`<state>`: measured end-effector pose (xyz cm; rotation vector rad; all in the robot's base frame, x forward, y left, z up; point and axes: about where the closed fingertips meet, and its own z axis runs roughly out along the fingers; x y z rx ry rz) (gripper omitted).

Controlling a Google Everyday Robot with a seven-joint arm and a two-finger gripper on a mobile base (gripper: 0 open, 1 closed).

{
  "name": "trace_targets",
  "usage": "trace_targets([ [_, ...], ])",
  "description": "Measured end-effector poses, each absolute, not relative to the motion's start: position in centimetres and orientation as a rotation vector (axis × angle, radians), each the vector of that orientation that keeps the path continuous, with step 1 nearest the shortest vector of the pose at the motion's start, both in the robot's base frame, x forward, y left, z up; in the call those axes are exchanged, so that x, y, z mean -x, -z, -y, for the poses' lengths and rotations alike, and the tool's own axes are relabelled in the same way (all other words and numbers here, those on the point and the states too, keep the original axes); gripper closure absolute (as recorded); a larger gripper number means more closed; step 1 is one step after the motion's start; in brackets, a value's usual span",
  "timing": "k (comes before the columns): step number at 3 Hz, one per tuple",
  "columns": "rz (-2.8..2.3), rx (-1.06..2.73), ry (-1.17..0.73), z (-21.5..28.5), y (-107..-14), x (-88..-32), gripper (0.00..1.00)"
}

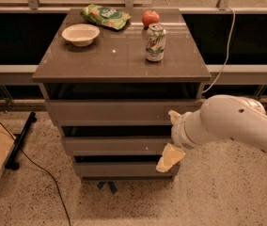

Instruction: Open bottom drawer

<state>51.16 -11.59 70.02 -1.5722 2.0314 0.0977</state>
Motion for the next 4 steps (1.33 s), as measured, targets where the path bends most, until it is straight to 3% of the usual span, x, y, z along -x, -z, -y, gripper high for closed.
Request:
trace_targets([
  [4,-2.055,1.525,-0.156,10.3,-58.0,-54.0,0.0],
])
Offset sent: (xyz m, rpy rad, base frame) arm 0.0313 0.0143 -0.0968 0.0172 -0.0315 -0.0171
